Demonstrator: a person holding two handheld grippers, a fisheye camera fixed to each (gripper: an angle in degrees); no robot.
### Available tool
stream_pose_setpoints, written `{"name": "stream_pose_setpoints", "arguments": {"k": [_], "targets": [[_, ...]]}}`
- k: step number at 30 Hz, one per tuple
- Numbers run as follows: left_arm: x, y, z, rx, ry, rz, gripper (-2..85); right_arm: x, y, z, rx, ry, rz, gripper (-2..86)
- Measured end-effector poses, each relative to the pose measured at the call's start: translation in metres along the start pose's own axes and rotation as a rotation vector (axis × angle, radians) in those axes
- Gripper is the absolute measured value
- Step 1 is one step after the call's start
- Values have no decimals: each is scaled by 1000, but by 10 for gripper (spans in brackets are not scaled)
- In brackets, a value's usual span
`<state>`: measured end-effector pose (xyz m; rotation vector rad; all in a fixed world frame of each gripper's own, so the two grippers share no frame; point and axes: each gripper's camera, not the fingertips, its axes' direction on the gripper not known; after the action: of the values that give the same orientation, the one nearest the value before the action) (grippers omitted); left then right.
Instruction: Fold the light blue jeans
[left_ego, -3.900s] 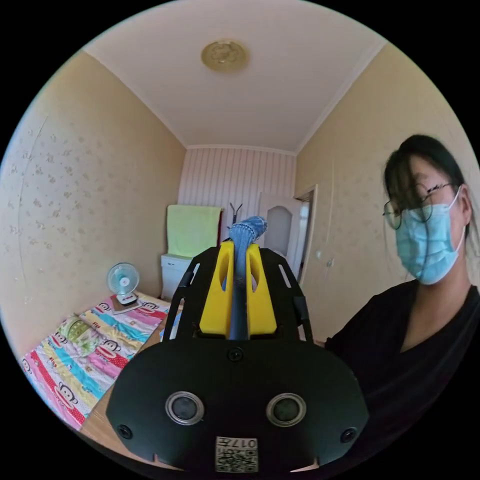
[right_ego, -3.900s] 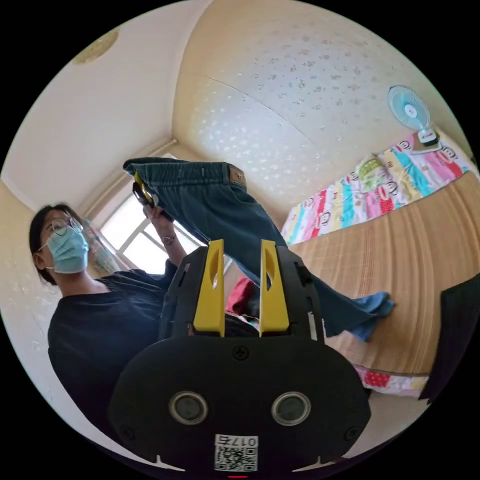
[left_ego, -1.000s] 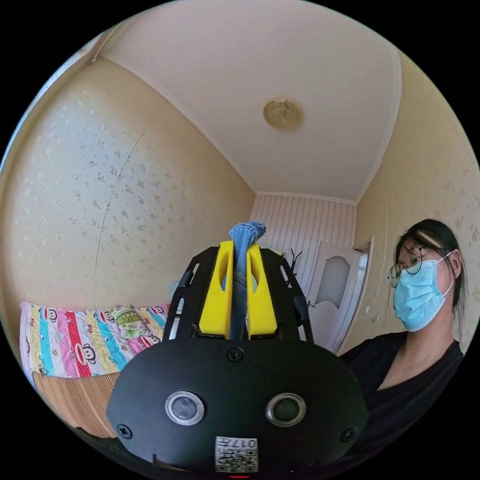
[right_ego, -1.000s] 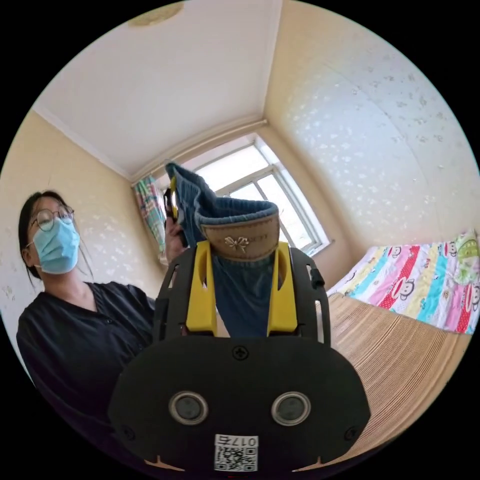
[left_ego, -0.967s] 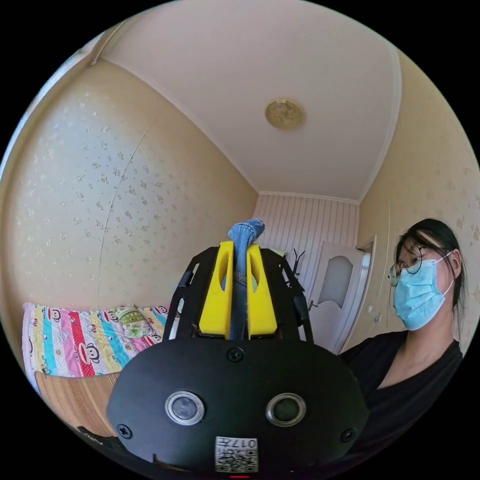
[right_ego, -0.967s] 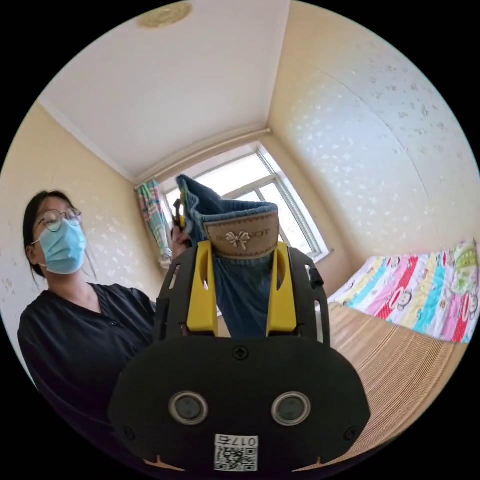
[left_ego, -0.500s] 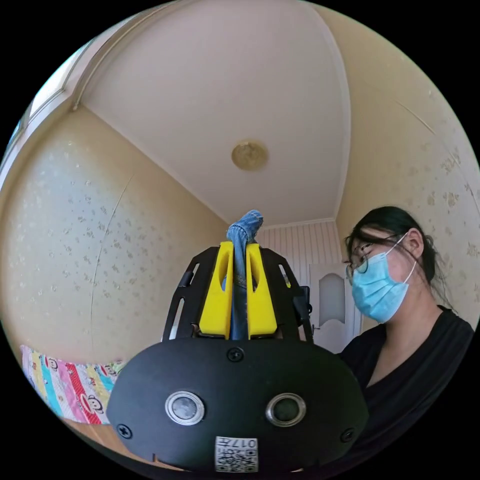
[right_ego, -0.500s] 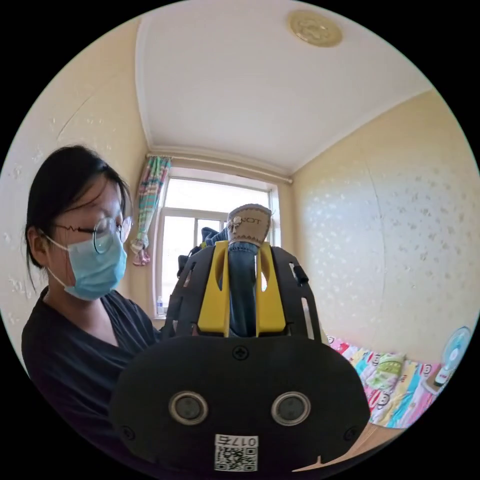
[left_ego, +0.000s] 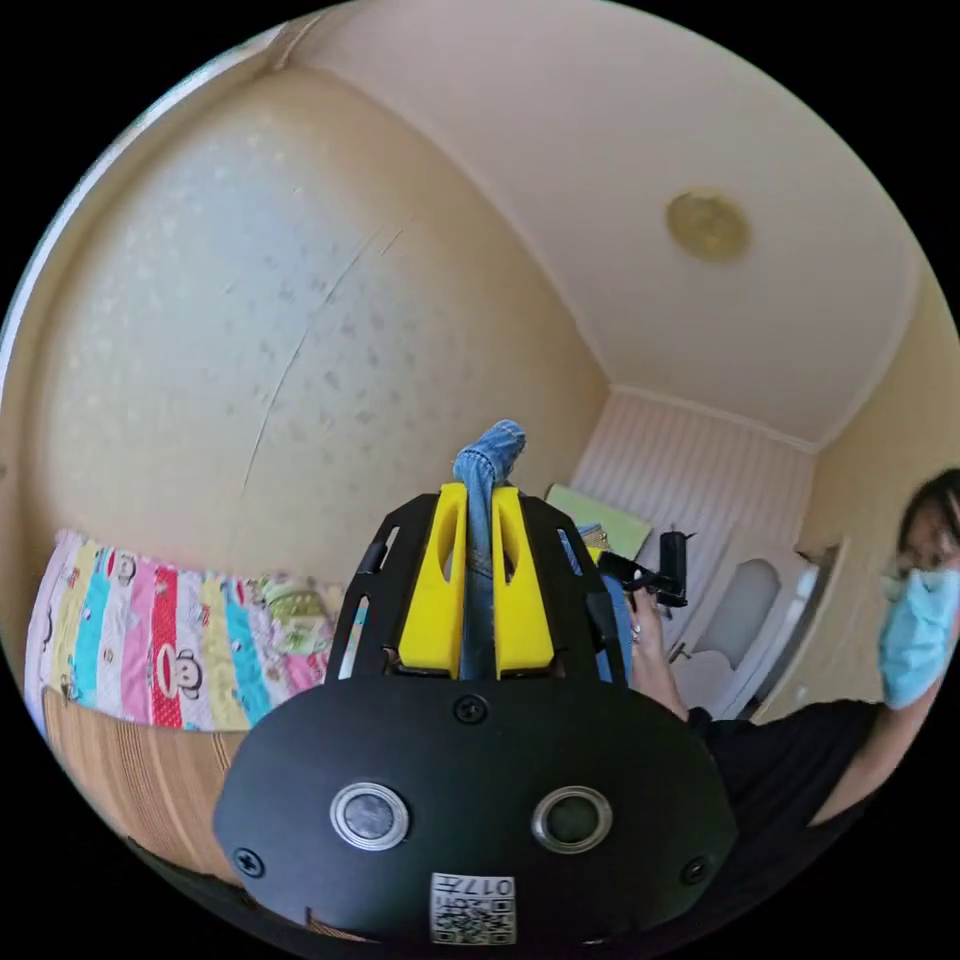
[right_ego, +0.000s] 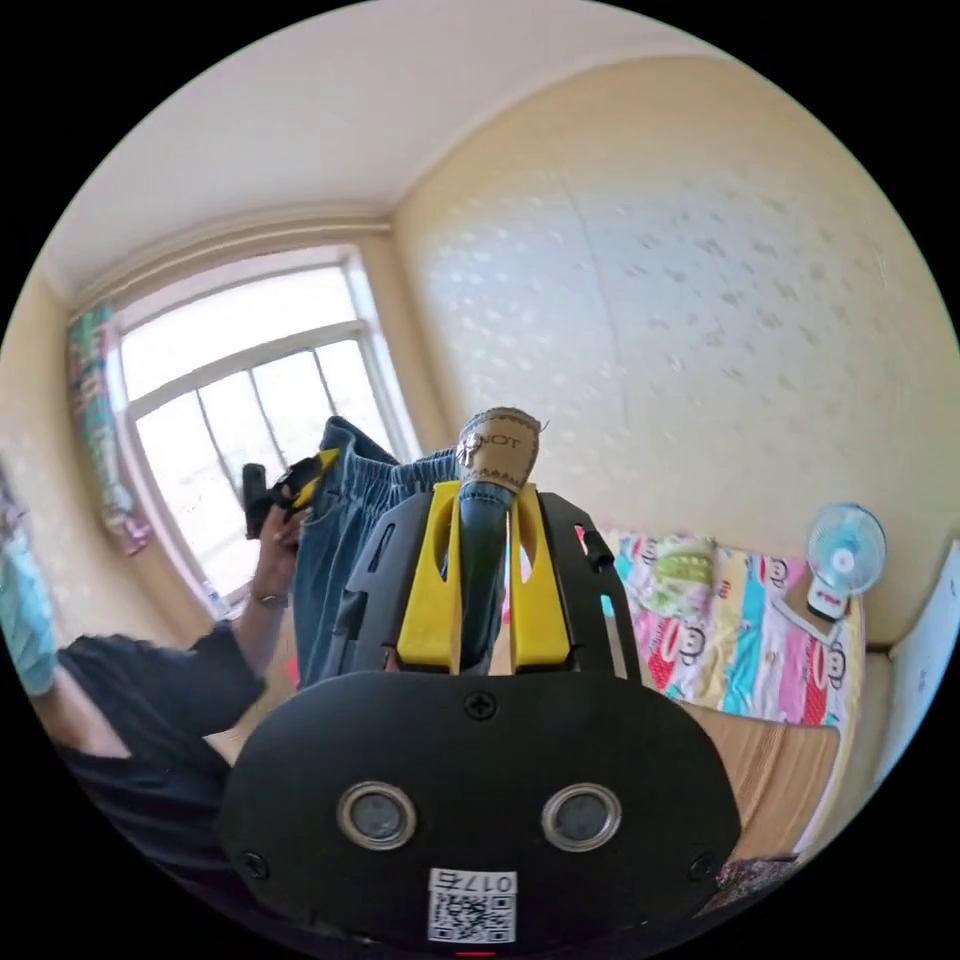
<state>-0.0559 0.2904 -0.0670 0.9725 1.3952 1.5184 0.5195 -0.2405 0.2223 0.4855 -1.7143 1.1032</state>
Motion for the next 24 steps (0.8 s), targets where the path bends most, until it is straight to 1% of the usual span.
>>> {"name": "stream_pose_setpoints", "arguments": {"k": [1,2,3,4,5,6,7,8,9,10,11,12,13,14,15,16,17,18,19,21,24], "targets": [[-23,-11,27,-34,-20,-14,49,46,-22,41,-32,71,16,94],[-72,-29,76,-96,-56,-49,56,69,-32,61,-50,93,31,99],[-120,-37,117,-185,-96,-90,66,116,-45,94,-89,112,85,100],[-144,-35,132,-234,-117,-123,69,161,-42,119,-129,121,206,99],[-184,-17,150,-287,-164,-204,75,181,-35,128,-139,118,283,97],[-217,13,156,-301,-187,-258,76,211,-11,141,-143,79,378,92],[-231,31,157,-311,-187,-269,77,230,20,152,-148,20,387,87],[-256,73,158,-356,-191,-277,77,238,39,157,-162,-2,381,81],[-278,121,158,-434,-211,-288,77,252,83,170,-219,-16,374,69],[-289,148,156,-480,-225,-295,77,264,133,183,-299,-11,380,62],[-310,206,149,-572,-251,-316,78,270,160,189,-345,-11,388,59],[-330,267,136,-659,-270,-353,78,280,217,202,-441,-19,415,63],[-339,297,127,-697,-280,-382,78,285,278,212,-542,-31,461,68],[-356,355,106,-762,-296,-457,78,286,310,217,-595,-41,486,71],[-371,413,82,-824,-304,-542,78,281,371,224,-694,-70,522,75],[-377,440,69,-853,-311,-584,78,270,427,227,-783,-102,547,78],[-385,488,44,-906,-332,-656,78,263,454,228,-828,-117,561,78],[-390,525,22,-956,-354,-698,78,247,502,228,-906,-146,592,78],[-392,539,11,-981,-367,-710,78,228,543,226,-957,-177,629,77],[-400,575,-21,-1046,-418,-708,78,197,586,222,-992,-242,676,77],[-410,589,-38,-1076,-428,-628,78,140,623,221,-1041,-327,673,71]]}}
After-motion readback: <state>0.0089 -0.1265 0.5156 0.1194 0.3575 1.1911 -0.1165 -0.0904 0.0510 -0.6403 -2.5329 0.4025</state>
